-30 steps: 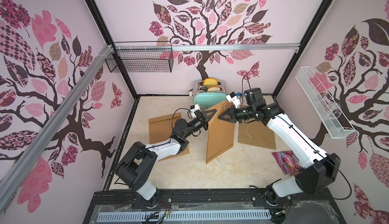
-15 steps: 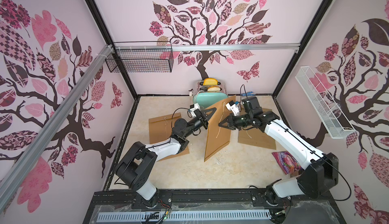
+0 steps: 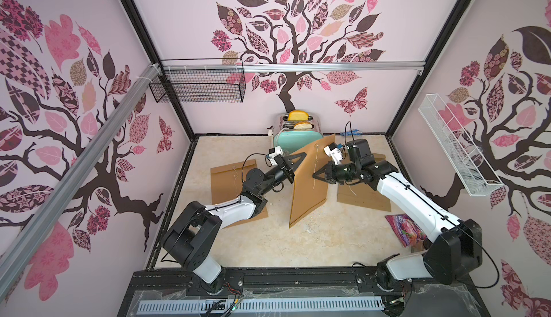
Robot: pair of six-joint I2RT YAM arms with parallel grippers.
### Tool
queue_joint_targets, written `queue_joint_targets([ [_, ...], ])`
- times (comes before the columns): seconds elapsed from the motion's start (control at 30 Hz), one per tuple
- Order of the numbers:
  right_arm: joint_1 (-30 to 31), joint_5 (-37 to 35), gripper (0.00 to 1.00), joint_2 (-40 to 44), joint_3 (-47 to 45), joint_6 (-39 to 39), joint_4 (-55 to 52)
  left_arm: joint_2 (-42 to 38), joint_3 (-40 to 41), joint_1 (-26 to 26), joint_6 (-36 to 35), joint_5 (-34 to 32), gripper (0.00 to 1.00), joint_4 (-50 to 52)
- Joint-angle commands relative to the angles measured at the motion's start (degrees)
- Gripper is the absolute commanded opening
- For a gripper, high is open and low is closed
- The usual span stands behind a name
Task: Close the mouth of the file bag
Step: Close the file bag.
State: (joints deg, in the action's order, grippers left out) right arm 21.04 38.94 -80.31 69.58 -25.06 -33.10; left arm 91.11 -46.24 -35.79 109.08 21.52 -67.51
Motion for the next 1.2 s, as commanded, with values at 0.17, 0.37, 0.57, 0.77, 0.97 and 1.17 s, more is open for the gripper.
queue_joint_targets([
  [0.17,-2.95,0.44,0.00,0.16,0.94,0.33,0.46,-2.92,1.23,-0.42,0.17,0.55,0.00,-3.43],
  [0.37,-4.54,-0.55,0.00,-2.23,5.60,3.29,-4.20,-3.30,1.87,-0.52,0.70,0.63,0.00,-3.85],
  [0.57,-5.12,-0.22,0.00,-4.73,9.64,4.70,-6.14,-3.50,2.08,-0.57,0.95,1.25,0.00,-4.15],
  [0.77,-5.22,-0.41,0.00,-6.41,14.31,6.46,-9.43,-3.66,2.49,-0.60,1.13,1.79,0.00,-4.38],
  [0.97,-5.57,-0.90,0.00,-7.71,18.95,9.00,-13.24,-4.54,3.08,-0.60,1.18,1.63,0.00,-4.46],
  [1.17,-5.66,-0.78,0.00,-8.38,21.55,9.41,-15.20,-4.54,3.16,-0.62,0.92,2.03,0.00,-4.39],
])
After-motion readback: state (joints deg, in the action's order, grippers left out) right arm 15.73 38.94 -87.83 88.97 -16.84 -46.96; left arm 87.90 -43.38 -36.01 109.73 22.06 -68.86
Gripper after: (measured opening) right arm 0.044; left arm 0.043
